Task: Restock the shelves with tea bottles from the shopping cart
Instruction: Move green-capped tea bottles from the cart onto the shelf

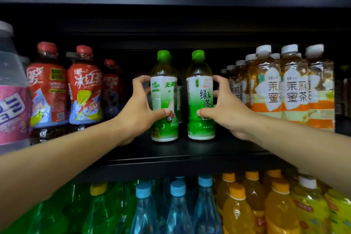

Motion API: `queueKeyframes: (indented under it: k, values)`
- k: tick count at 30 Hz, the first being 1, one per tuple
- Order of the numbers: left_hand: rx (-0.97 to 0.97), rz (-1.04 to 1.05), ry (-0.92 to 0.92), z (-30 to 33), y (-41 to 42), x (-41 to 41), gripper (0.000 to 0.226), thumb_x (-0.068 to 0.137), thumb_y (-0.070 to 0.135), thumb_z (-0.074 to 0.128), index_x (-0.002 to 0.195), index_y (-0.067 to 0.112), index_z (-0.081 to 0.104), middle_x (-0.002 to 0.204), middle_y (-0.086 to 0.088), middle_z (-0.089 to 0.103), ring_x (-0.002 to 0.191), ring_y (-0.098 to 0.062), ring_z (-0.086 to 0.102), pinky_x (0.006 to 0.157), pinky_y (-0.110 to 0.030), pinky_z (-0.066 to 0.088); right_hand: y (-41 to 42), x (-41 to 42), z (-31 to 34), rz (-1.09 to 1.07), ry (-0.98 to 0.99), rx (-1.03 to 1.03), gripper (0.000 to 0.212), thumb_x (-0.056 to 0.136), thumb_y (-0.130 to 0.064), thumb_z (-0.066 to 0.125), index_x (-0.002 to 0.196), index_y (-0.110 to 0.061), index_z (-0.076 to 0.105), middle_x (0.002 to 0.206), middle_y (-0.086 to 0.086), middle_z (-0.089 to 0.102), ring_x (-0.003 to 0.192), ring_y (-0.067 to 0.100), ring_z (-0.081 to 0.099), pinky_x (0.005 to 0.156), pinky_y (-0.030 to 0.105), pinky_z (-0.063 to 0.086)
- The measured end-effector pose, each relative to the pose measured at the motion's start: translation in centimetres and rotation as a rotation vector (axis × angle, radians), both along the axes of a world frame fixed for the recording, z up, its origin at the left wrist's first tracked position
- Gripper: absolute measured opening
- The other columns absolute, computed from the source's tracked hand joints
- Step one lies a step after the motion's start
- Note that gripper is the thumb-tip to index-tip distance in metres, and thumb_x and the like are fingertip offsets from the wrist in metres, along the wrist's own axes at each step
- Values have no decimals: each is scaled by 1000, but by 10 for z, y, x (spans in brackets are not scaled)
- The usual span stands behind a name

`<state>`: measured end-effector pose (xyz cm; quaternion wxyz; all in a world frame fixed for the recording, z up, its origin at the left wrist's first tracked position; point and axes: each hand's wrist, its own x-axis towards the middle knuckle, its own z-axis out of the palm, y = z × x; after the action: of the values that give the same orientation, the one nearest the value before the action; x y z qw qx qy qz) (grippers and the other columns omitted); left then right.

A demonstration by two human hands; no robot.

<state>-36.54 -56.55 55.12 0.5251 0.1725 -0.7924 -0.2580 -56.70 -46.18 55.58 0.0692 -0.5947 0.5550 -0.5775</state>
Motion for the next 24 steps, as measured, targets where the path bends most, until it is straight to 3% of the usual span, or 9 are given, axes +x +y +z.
queueKeyframes:
  k: [2,6,10,14,20,24]
  values:
    - [21,-1,-7,2,-9,-4,81,84,-4,77,134,30,22,135,4,58,108,-5,66,77,-15,57,-10,-2,3,-27,8,16,103,83,5,75,154,-39,13,114,-9,59,107,17,65,90,37,57]
    - [56,27,-14,6,-26,-16,82,82,-10,76,131,26,20,128,-6,61,95,-3,67,71,-15,57,-35,-7,5,-92,27,45,106,83,3,76,155,-36,8,125,2,60,111,22,63,94,42,56]
    - [51,73,-12,5,-46,-26,83,81,-11,77,133,21,20,130,-8,58,100,-11,66,82,-25,59,-58,-7,7,-150,39,58,105,84,2,77,155,-31,7,123,2,57,109,21,60,92,37,54]
    - [64,107,-56,7,-63,-34,88,83,-8,76,142,18,16,122,3,56,110,-20,64,96,-41,56,-77,-10,10,-199,54,98,107,84,-3,79,156,-31,6,121,1,56,107,20,57,92,36,52]
    - [103,136,-97,14,-79,-37,88,85,-10,73,146,14,13,126,-7,54,115,-21,59,93,-36,54,-104,-15,17,-260,46,163,111,83,-4,80,157,-34,4,123,7,58,104,26,61,80,41,56]
    - [112,155,-95,12,-91,-40,89,86,-11,71,147,14,13,123,-6,54,115,-22,58,93,-35,52,-118,-17,21,-308,59,193,110,83,-3,79,158,-30,3,129,12,58,114,33,61,90,45,56]
